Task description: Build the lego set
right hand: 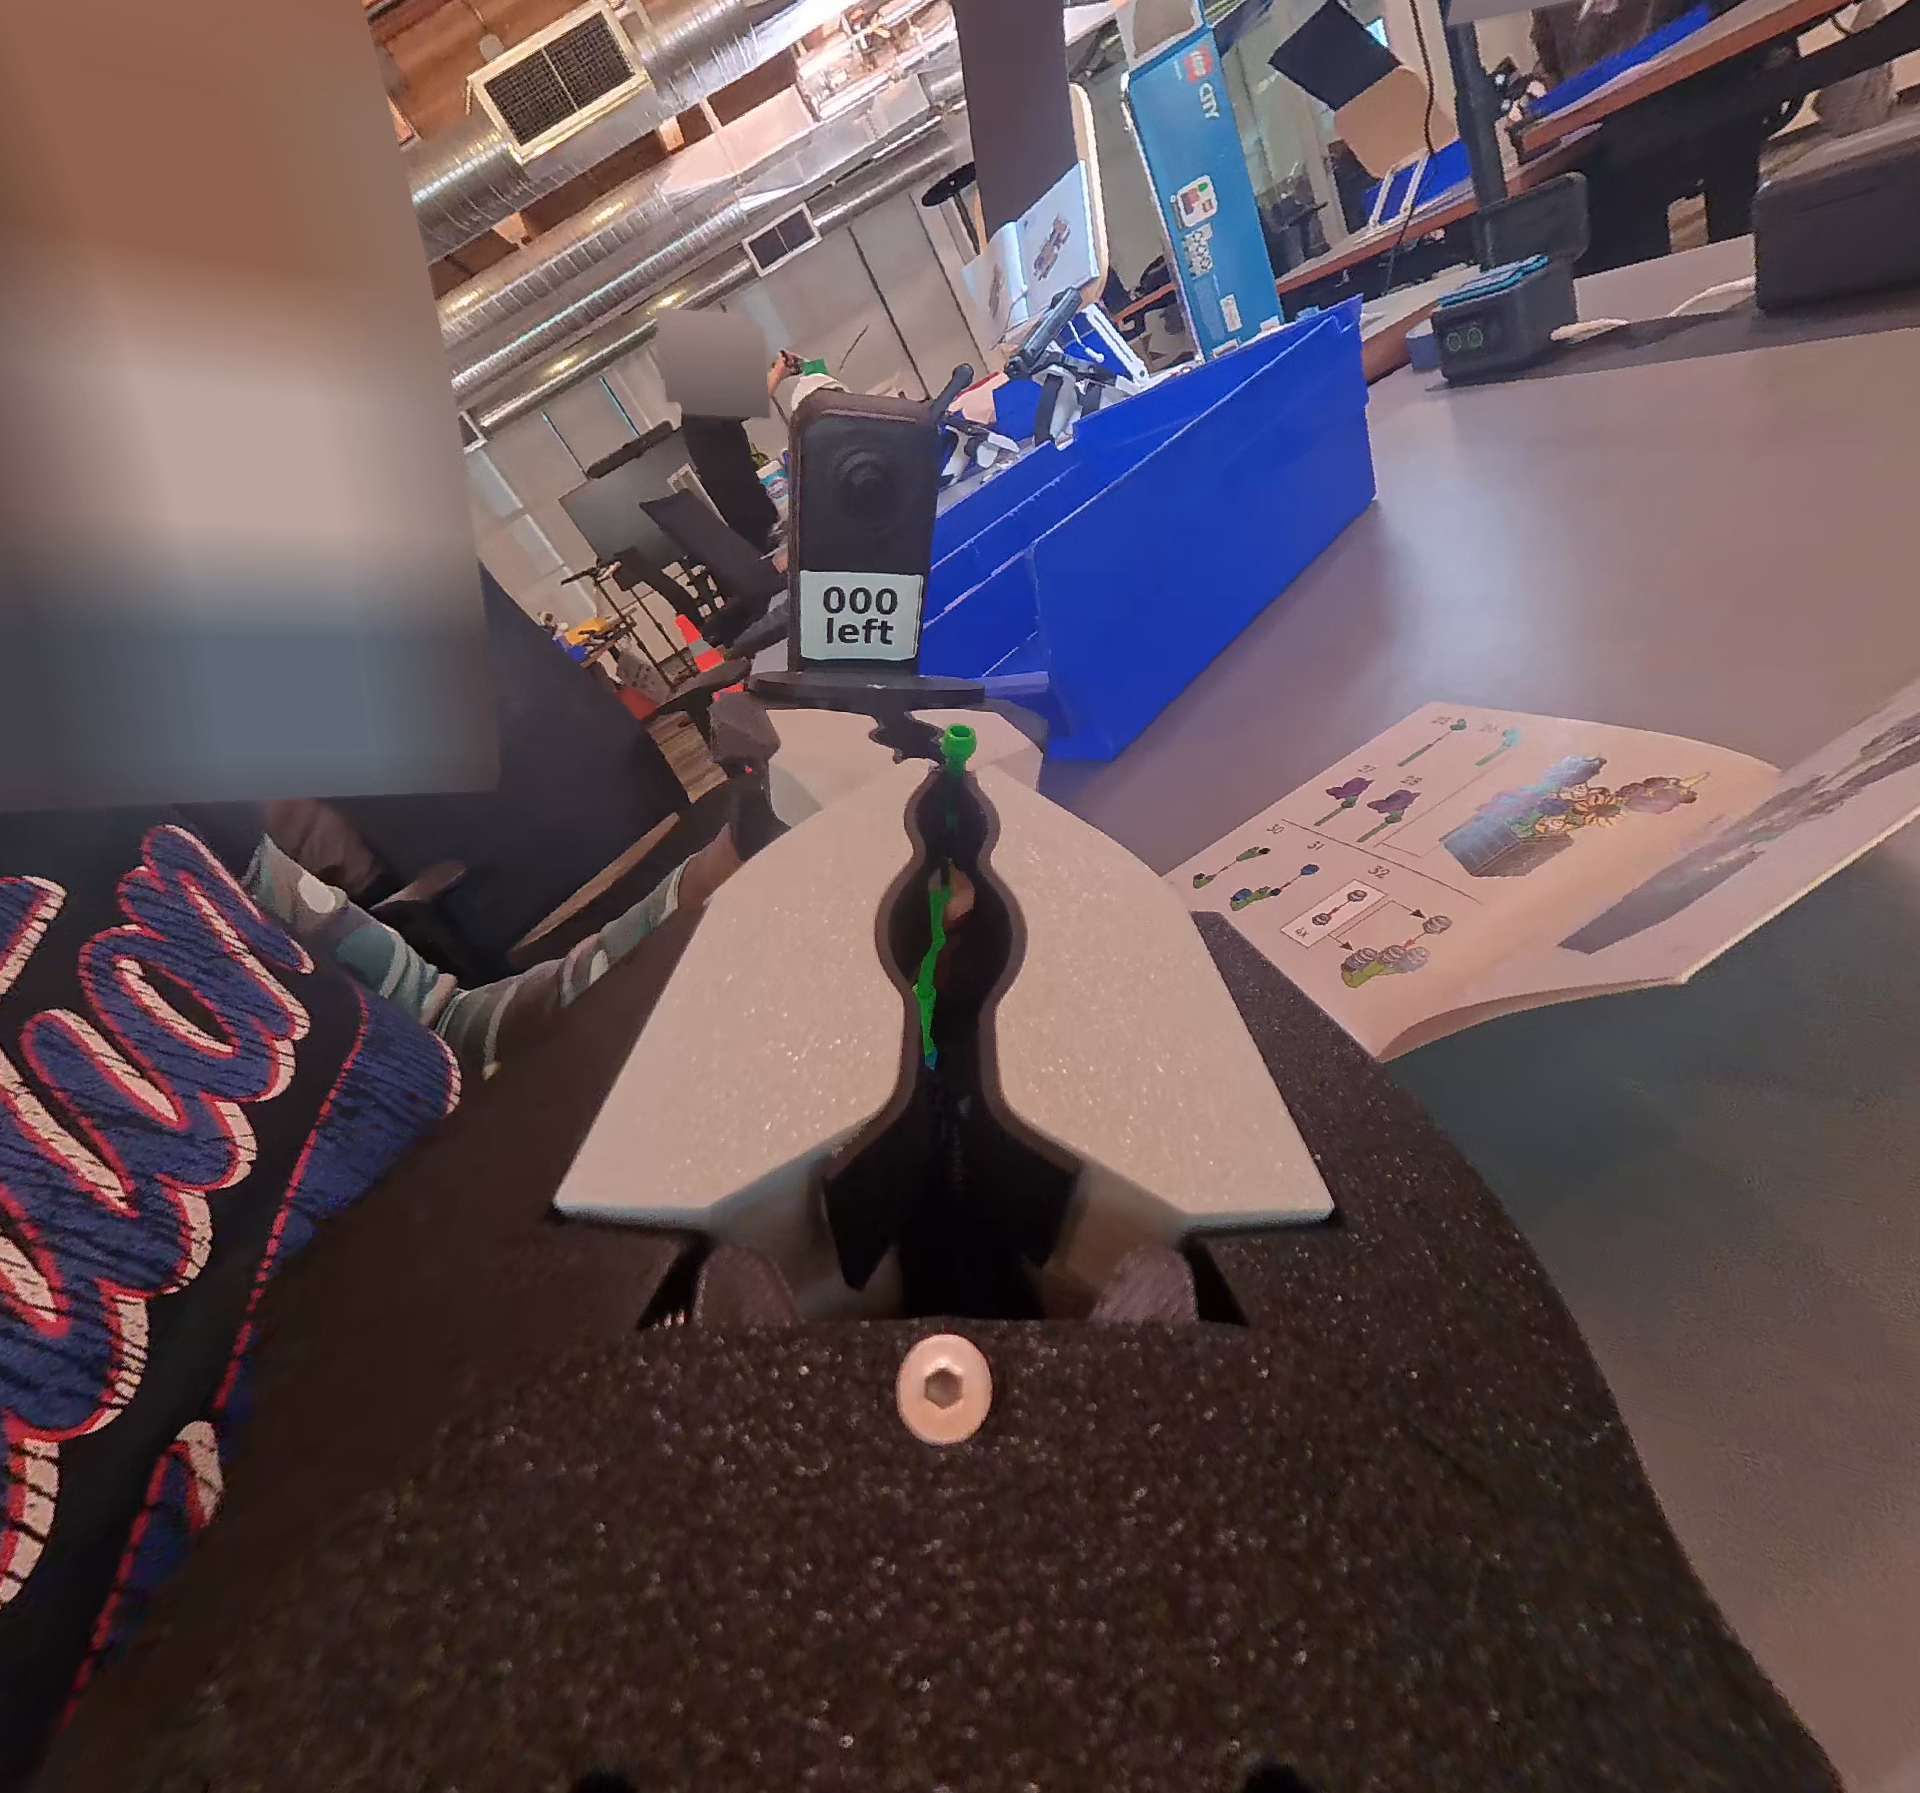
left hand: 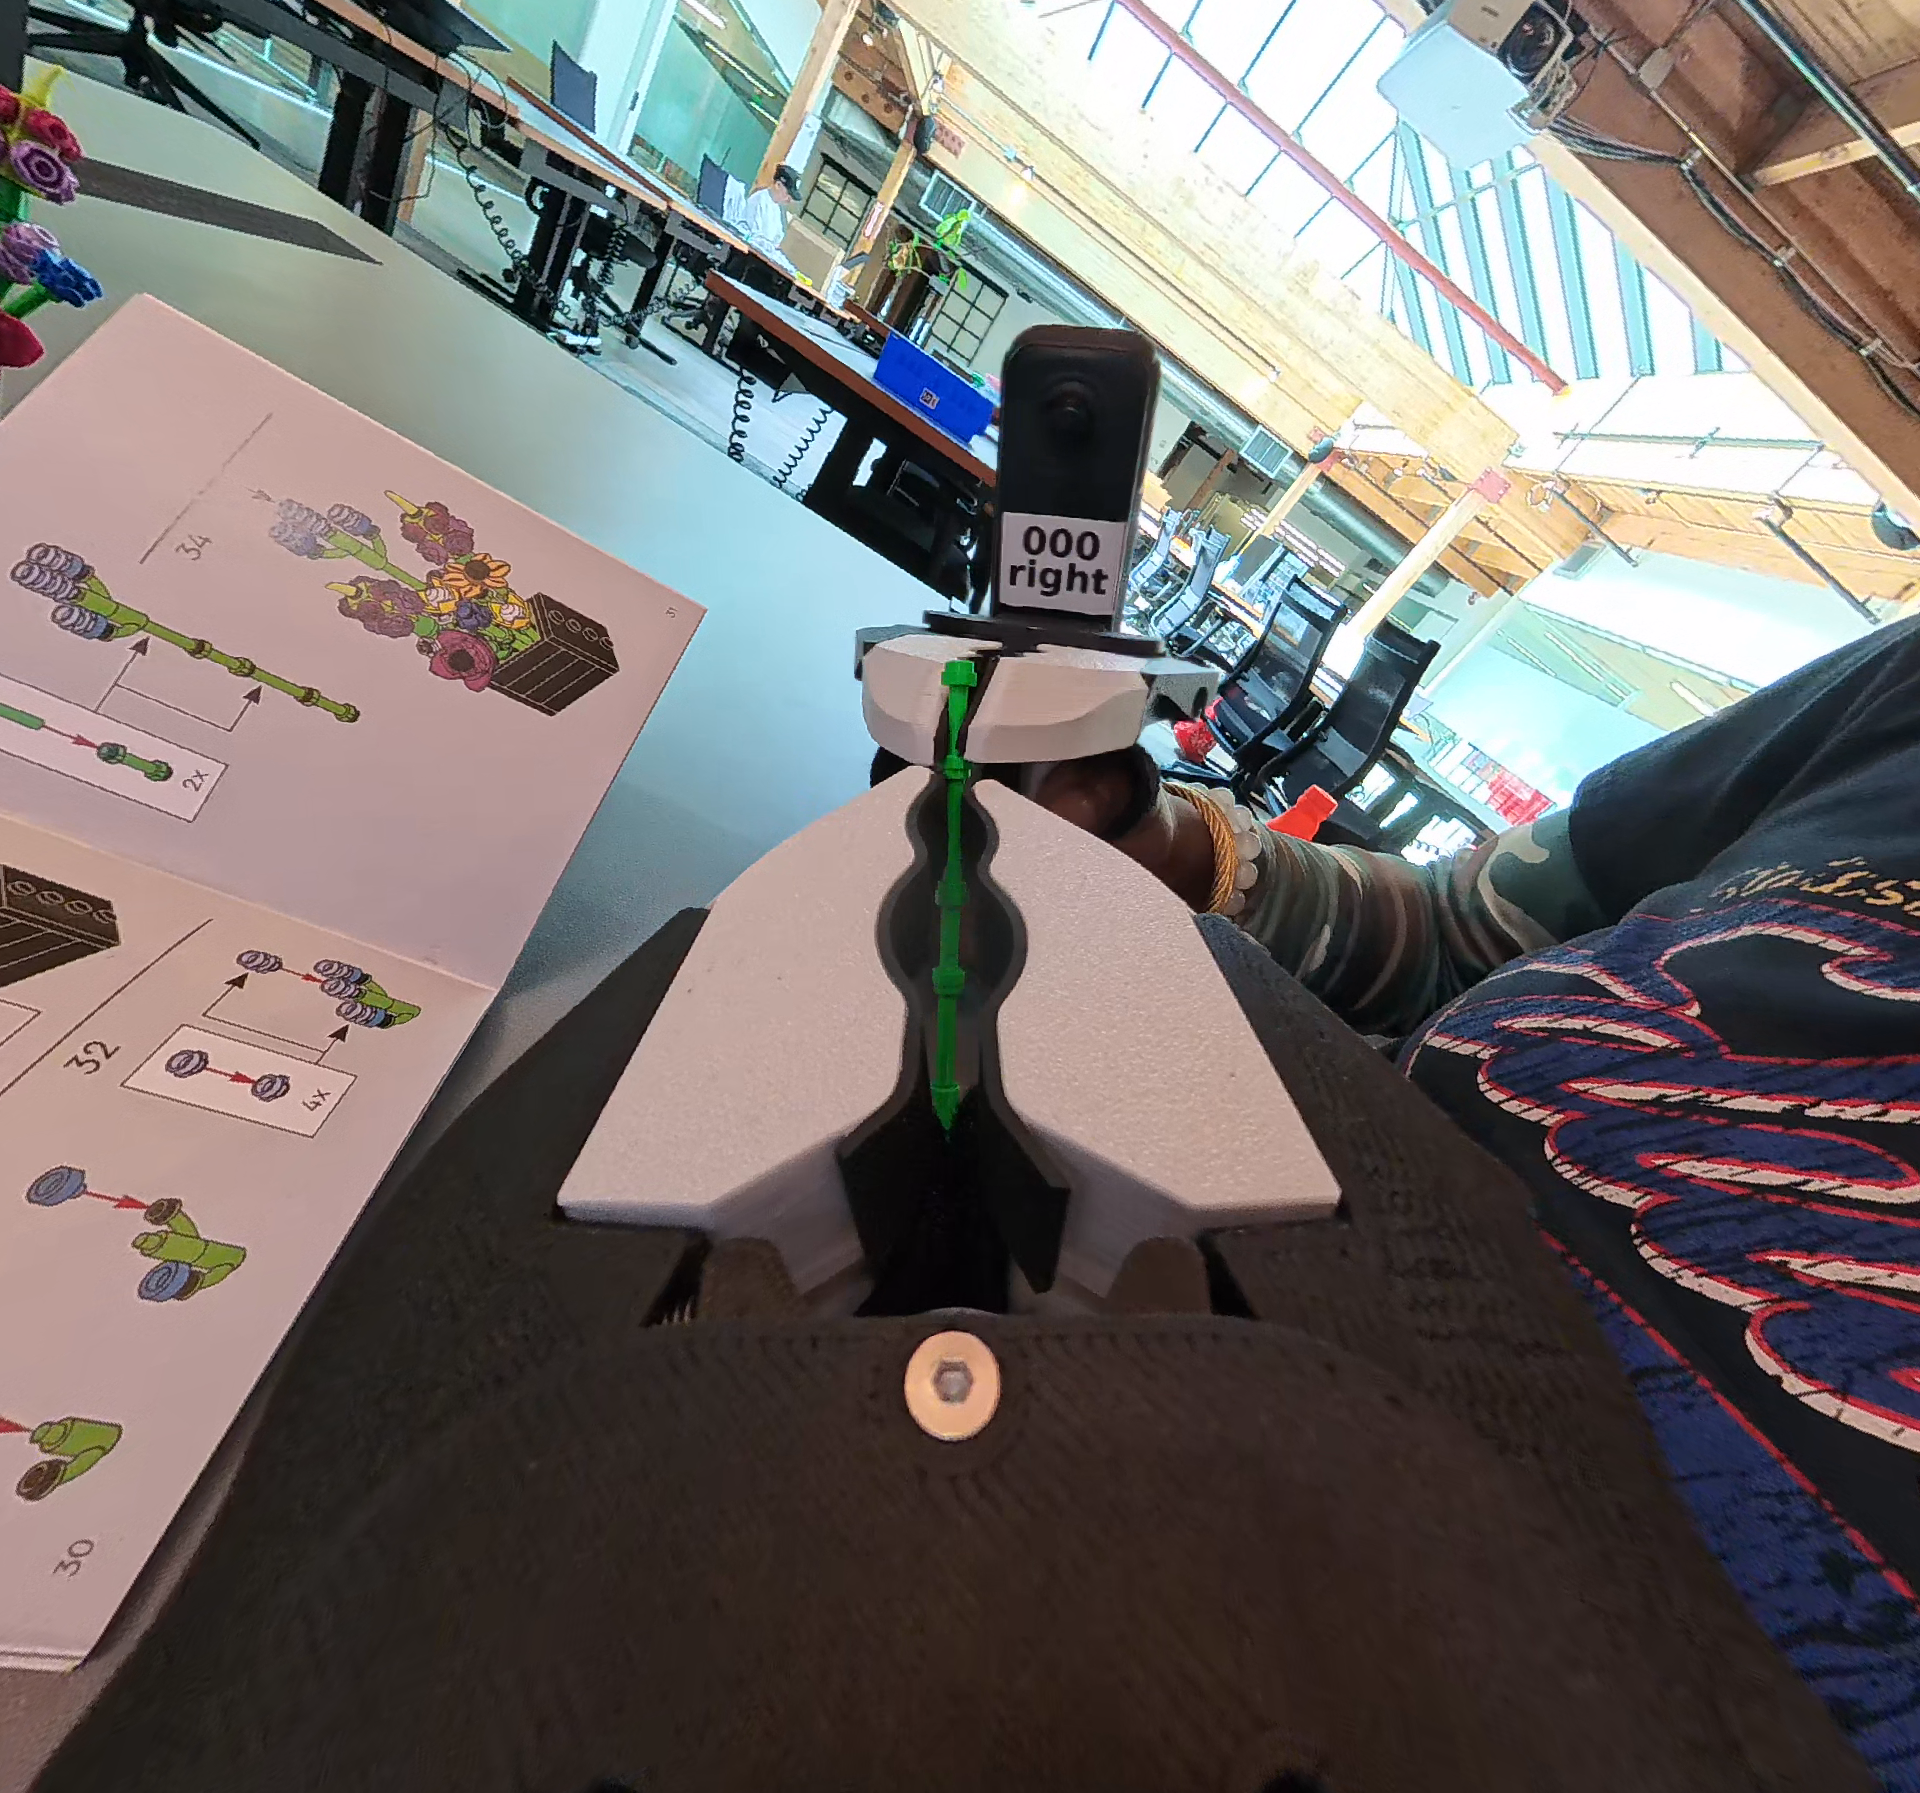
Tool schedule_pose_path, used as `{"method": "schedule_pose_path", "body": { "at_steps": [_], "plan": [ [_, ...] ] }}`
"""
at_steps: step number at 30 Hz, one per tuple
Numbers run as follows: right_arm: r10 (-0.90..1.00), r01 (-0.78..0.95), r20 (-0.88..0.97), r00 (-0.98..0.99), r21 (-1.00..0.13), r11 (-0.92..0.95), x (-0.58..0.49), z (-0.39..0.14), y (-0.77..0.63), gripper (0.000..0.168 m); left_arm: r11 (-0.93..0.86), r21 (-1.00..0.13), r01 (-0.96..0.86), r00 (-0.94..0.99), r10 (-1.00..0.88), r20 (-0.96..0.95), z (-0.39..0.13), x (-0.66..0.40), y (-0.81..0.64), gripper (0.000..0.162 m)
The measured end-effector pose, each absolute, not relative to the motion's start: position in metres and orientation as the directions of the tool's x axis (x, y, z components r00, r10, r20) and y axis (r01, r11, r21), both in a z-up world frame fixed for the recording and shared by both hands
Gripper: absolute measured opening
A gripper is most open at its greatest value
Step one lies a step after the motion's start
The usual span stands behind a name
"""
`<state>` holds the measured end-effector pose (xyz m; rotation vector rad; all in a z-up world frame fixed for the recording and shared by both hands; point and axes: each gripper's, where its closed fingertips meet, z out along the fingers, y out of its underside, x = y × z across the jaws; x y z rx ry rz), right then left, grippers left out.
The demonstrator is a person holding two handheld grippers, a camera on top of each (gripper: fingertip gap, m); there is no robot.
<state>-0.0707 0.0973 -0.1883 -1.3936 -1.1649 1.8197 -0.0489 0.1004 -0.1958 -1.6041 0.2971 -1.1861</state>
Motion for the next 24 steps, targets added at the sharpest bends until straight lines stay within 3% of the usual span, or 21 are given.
{"method": "schedule_pose_path", "body": {
  "at_steps": [9, 14, 18, 24],
  "plan": [
    [0.872, 0.055, -0.399, -0.283, -0.915, -0.401, -0.071, -0.185, 0.098, 0.003, -0.393, -0.845, 0.363, 0.469, -0.706, 0.530, -0.194, -0.048, 0.100, 0.000],
    [0.795, 0.020, -0.479, -0.372, -0.860, -0.509, -0.072, -0.175, 0.093, 0.015, -0.369, -0.852, 0.372, 0.461, -0.723, 0.514, -0.189, -0.048, 0.098, 0.001],
    [0.839, 0.027, -0.415, -0.352, -0.900, -0.434, -0.074, -0.178, 0.093, 0.003, -0.370, -0.862, 0.346, 0.464, -0.732, 0.499, -0.191, -0.044, 0.097, 0.001],
    [0.820, -0.003, -0.413, -0.396, -0.892, -0.451, -0.073, -0.170, 0.093, 0.003, -0.393, -0.847, 0.359, 0.436, -0.732, 0.524, -0.190, -0.044, 0.097, 0.009]
  ]
}}
